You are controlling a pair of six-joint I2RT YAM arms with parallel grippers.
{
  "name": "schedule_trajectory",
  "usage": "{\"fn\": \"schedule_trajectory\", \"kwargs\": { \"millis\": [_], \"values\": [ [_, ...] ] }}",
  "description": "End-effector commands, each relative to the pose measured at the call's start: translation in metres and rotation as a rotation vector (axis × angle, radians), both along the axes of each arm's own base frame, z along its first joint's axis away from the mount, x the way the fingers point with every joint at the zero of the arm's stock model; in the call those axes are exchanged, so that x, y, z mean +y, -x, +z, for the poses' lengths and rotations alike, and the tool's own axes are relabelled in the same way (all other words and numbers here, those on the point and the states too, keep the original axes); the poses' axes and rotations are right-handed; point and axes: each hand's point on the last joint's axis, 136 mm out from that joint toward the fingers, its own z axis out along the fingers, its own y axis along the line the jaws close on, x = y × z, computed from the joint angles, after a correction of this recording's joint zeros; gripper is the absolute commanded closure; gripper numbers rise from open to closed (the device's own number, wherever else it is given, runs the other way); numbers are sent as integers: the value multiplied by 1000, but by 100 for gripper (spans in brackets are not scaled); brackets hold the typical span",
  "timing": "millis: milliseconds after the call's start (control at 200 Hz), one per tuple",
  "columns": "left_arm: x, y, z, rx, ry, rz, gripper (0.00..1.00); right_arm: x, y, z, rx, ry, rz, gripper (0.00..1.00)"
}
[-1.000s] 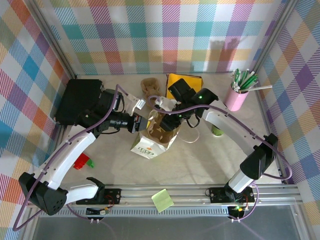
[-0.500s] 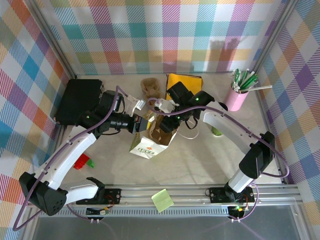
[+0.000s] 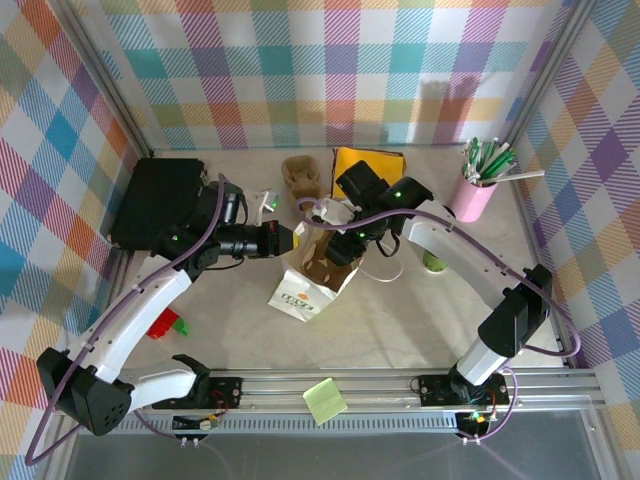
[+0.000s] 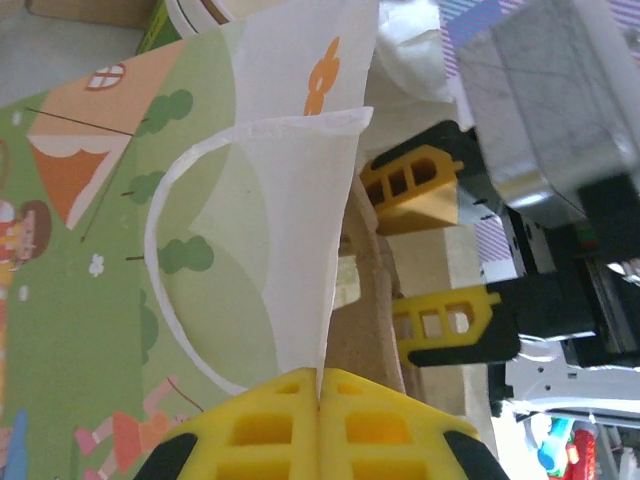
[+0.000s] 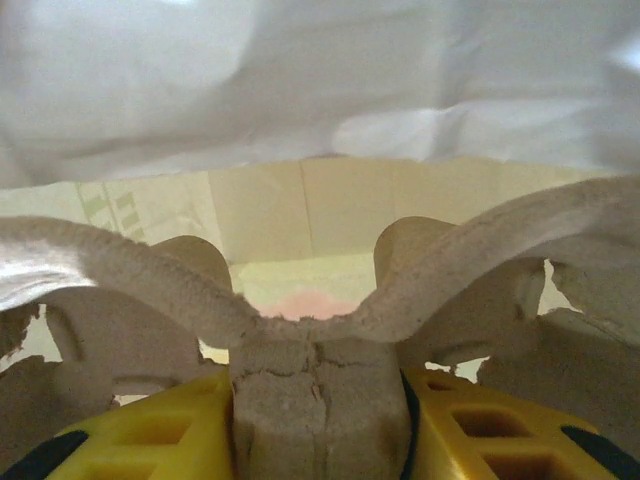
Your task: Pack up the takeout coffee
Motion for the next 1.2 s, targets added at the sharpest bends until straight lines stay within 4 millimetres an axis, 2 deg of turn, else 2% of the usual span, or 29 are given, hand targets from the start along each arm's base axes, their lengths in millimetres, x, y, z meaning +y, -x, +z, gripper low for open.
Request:
{"fn": "schedule_trajectory", "kwargs": {
  "millis": [0,130,315,470,650,870,1015,1195],
  "values": [
    [3,-5,5,43,72,87,100,-5,14,10,11,13,44,58],
    [5,-6,-7,82,75,123,100,-3,17,9,27,17,60,57],
    [10,-3,-22,91,6,115,100,4,7,-8,38,67,72,57],
    [16,1,-18,48,-60,85,100,7,3,-23,69,129,90,56],
    [20,5,-9,4,-106,55,100,2,4,-41,113,210,92,56],
    [21,7,0,-29,-124,43,100,-7,6,-49,120,262,79,57],
    [21,10,-3,-50,-136,33,100,-7,7,-51,121,260,75,58],
    [20,18,-7,-125,-155,-9,100,-8,10,-64,143,285,80,58]
  ]
}}
